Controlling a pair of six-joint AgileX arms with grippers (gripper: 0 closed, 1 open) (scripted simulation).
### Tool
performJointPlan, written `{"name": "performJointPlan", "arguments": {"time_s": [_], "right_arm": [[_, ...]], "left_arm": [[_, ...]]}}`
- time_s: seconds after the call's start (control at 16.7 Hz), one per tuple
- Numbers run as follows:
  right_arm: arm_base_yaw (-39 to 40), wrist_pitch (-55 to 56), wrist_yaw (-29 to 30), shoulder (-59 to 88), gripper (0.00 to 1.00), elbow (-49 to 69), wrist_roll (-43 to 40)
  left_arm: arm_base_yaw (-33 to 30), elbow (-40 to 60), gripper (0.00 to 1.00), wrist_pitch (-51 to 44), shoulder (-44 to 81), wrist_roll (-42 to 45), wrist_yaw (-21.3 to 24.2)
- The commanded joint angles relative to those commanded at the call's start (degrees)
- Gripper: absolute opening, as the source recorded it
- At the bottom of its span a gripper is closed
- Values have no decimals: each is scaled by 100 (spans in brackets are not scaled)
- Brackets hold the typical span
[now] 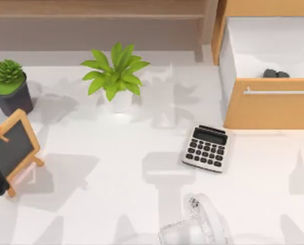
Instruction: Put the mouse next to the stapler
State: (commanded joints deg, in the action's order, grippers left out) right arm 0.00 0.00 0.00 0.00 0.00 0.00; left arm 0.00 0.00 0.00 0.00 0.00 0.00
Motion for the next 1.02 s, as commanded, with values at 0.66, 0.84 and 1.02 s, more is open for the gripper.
{"name": "performJointPlan", "arguments": {"time_s": [0.66, 0.84, 1.02], "right_arm": [[176, -1503, 60, 2662, 100, 2551, 575], [285, -2377, 94, 4519, 100, 4192, 911], [419, -3301, 133, 6589, 100, 5947, 1256]], "left_arm": [[0, 0, 100, 0, 0, 0, 0], [0, 0, 100, 0, 0, 0, 0], [0, 0, 100, 0, 0, 0, 0]]}}
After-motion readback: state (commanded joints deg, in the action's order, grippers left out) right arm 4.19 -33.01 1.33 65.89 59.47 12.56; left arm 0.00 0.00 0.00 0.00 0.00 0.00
